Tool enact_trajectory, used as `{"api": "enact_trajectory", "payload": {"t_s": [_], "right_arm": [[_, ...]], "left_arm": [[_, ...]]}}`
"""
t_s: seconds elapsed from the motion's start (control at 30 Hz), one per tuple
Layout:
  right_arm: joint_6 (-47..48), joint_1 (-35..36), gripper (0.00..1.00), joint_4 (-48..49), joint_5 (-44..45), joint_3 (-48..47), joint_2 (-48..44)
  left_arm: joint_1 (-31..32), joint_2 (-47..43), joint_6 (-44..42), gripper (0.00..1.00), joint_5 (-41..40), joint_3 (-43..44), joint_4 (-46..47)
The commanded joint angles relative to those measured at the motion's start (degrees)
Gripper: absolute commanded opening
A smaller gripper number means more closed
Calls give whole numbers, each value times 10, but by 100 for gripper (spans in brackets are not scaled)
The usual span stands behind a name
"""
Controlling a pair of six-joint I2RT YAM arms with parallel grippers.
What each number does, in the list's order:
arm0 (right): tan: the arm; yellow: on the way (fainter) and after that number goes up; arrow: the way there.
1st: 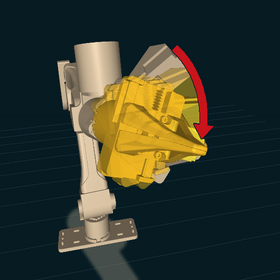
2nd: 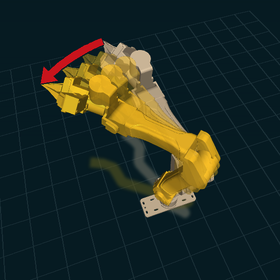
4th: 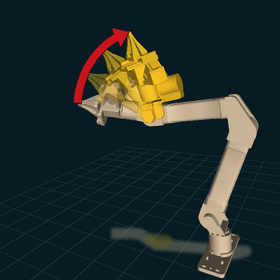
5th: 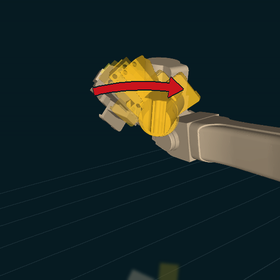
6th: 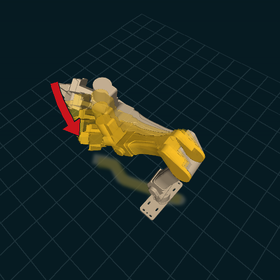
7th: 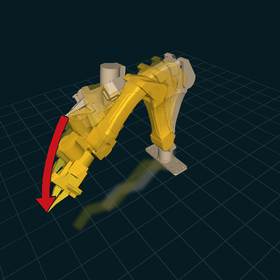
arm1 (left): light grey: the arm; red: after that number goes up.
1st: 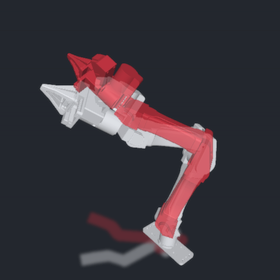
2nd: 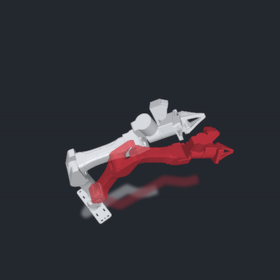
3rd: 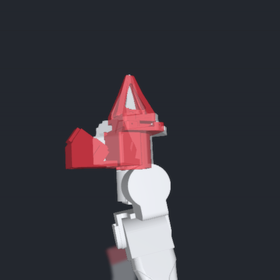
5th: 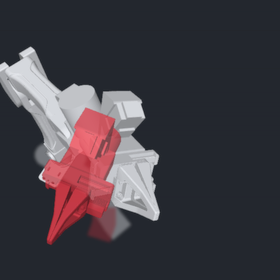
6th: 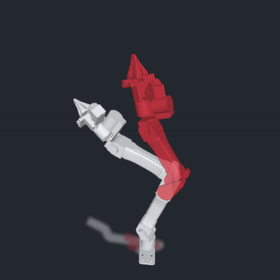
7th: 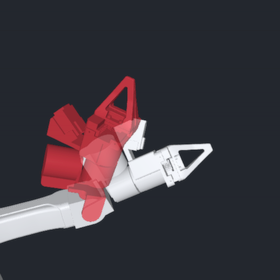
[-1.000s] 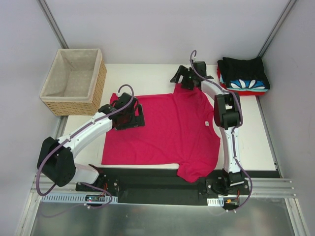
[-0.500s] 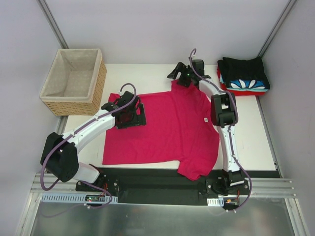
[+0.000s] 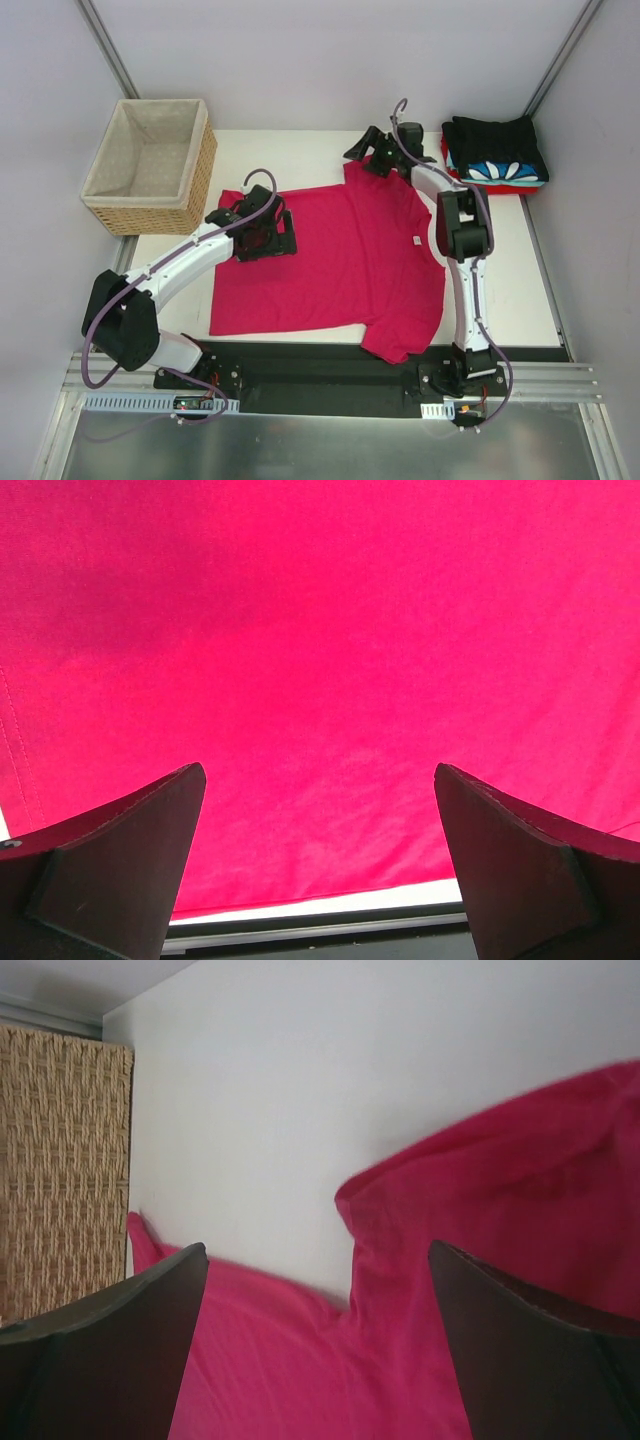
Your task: Fold and stack the t-shirts
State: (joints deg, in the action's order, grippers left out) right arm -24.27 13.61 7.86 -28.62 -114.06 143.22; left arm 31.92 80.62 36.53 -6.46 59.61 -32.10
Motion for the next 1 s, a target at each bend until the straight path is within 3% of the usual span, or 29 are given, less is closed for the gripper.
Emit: {"api": "enact_trajectory", "payload": {"t_s": [0.0,0.17,0.33,0.53,0.97], "right_arm": [[57,-23,96,10,8,57,-172],[88,-18,96,-139,44,95,-260],[122,-18,96,-159,82,212,-312],[144,-24,97,-173,109,277,-329],[148,-30,97,-173,95,239,-272]], "left_arm": [[2,-29,-8,99,-9,5,-2],[-10,-5,-19,99,-55,26,-1],[-65,42,-18,99,-44,75,11],[-157,129,-26,99,7,126,57],[-230,260,-53,99,85,185,169]]}}
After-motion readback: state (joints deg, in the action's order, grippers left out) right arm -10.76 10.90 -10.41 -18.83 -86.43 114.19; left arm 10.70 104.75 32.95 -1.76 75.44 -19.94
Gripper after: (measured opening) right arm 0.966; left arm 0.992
